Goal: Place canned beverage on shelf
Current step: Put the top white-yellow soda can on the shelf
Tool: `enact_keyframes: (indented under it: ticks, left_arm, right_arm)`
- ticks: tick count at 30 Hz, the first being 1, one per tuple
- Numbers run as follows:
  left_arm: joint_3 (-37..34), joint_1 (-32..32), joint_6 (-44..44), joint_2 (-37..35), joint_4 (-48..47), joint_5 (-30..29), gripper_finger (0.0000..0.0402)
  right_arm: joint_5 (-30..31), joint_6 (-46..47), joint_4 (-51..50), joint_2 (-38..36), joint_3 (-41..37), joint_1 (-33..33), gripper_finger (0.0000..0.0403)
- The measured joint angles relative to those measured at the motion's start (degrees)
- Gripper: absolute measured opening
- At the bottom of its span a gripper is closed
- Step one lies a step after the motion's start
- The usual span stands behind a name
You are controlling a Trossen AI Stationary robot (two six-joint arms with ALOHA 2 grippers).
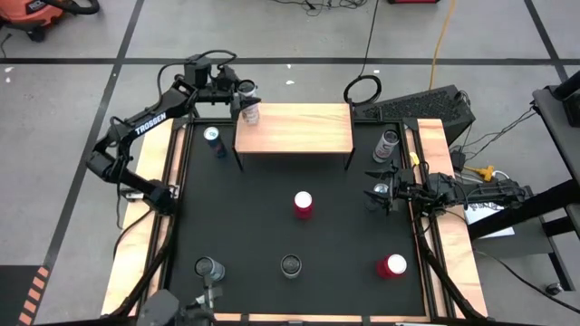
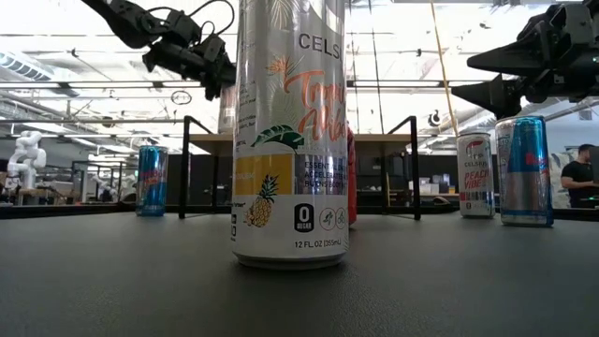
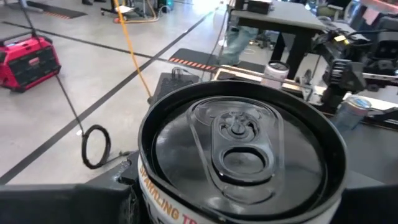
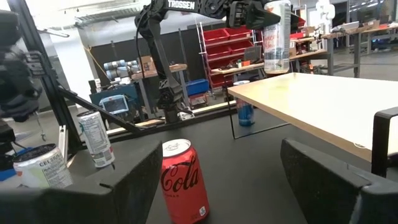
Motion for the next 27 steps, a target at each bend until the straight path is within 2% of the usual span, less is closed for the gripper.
enact_keyframes:
  ticks: [27]
  left_arm:
    - [0.0,1.39,4.12,2.6,0.63,1.66,0.0249]
  right_arm:
    - [-0.15,0.18,-0.45,0.02,0.0,0.0,0.0308]
